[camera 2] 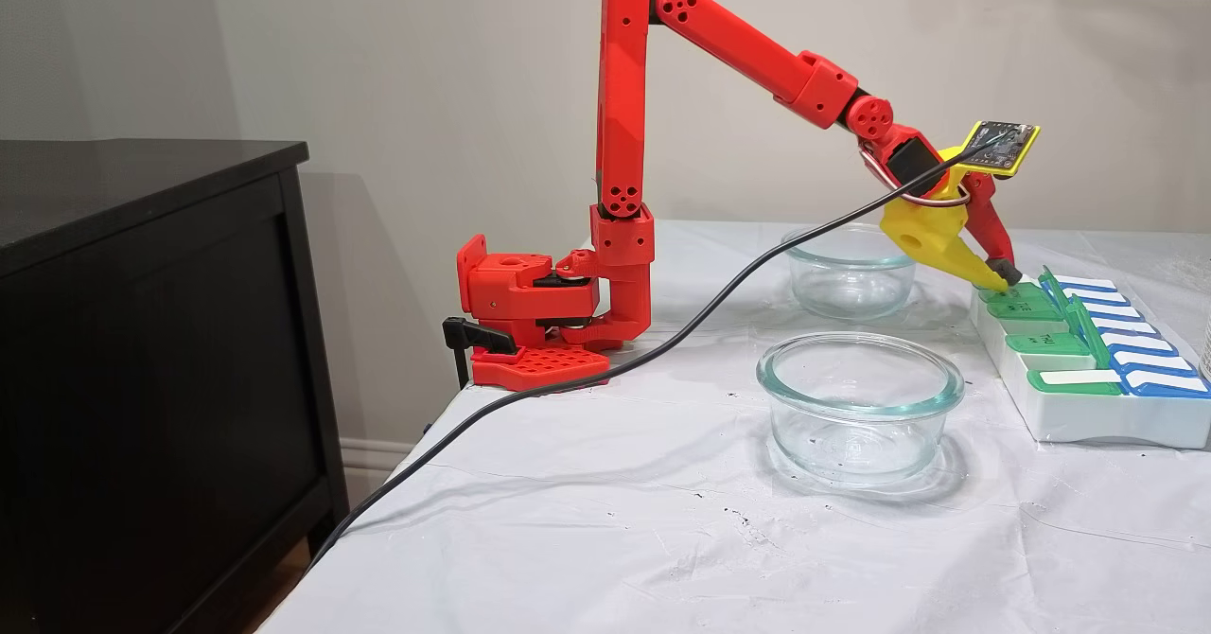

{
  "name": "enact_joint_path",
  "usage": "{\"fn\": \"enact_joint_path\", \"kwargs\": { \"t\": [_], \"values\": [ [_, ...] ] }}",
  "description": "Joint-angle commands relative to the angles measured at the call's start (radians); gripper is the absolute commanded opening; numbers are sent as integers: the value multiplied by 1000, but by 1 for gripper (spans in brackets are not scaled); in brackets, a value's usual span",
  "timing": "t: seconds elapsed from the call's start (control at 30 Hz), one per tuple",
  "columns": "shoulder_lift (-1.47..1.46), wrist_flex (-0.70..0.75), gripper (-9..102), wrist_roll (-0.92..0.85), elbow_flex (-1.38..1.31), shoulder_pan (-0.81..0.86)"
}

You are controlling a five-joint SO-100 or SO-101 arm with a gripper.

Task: Sort medicines into box.

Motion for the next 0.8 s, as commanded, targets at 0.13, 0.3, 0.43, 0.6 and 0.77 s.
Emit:
{"fn": "enact_joint_path", "kwargs": {
  "t": [0.13, 0.3, 0.43, 0.6, 0.77],
  "values": [
    [77, 41, 0, 29, -48, 5],
    [290, -147, 0, 49, 52, 67],
    [397, -318, 0, 26, 123, 124],
    [400, -347, 0, 15, 94, 179],
    [339, -302, 0, 28, 34, 206]
  ]
}}
